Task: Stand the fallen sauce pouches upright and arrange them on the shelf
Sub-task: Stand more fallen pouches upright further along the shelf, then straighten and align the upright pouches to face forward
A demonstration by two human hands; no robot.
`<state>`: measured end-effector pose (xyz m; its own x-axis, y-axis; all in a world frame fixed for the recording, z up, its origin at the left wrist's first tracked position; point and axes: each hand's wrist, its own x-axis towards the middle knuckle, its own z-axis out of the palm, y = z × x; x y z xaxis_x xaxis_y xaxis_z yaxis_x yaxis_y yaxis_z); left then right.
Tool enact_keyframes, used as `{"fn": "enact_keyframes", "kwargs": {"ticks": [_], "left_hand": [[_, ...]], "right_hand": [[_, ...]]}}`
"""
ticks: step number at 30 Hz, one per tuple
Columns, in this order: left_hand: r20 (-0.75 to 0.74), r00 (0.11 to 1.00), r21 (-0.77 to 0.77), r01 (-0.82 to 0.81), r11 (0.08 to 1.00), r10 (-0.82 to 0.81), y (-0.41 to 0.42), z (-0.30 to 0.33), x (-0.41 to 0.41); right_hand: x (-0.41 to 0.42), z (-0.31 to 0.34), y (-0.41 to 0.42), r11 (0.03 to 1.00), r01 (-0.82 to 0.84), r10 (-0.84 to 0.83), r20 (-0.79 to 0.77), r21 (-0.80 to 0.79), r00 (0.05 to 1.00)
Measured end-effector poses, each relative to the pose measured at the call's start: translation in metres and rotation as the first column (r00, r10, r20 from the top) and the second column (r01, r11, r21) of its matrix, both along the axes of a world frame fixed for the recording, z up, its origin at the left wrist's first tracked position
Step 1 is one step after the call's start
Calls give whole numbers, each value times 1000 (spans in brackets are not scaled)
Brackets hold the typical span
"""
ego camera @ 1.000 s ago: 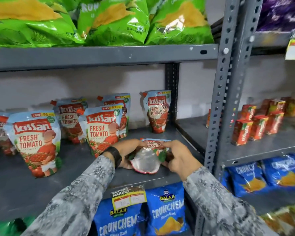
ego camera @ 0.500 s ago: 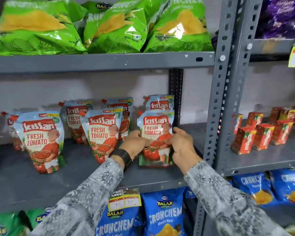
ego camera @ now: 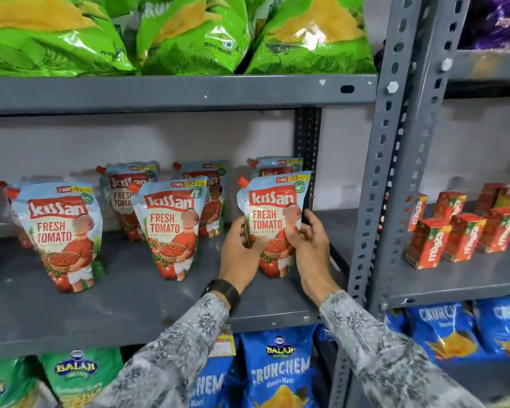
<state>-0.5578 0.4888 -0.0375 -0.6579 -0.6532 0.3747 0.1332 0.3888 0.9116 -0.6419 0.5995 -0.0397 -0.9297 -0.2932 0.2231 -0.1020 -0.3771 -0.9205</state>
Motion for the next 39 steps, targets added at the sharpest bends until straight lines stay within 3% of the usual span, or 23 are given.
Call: {"fn": "enact_keyframes", "kwargs": {"ticks": [4, 7, 9, 16, 27, 32, 35, 39], "left_hand": [[-95, 985, 252, 162, 954, -142, 1, -8, -4], [-90, 977, 299, 212, 930, -194, 0, -11, -10], [-51, 975, 282, 222, 933, -216, 0, -14, -13], [113, 949, 75, 288, 955, -295, 2, -27, -20], [88, 951, 119, 284, 951, -295, -1, -27, -12], [169, 942, 75, 280, 957, -289, -14, -19, 21], [185, 945, -20, 278, 960, -270, -30, -14, 60], [60, 992, -84, 113, 990, -108, -59, -14, 123]], "right_hand": [[4, -13, 1, 993, -114, 114, -4, 32, 993], [0, -19, -2, 982, -134, 138, -23, 135, 990], [-4, -22, -4, 980, -113, 117, -15, 166, 993], [-8, -23, 0, 999, 18, -21, 62, 46, 998], [2, -23, 8, 994, 61, -65, 39, 89, 997], [21, -31, 16, 929, 313, -268, -228, 195, 936], [47, -30, 9, 882, 458, -411, -290, 114, 864], [90, -26, -18, 916, 395, -336, -407, 70, 849]]}}
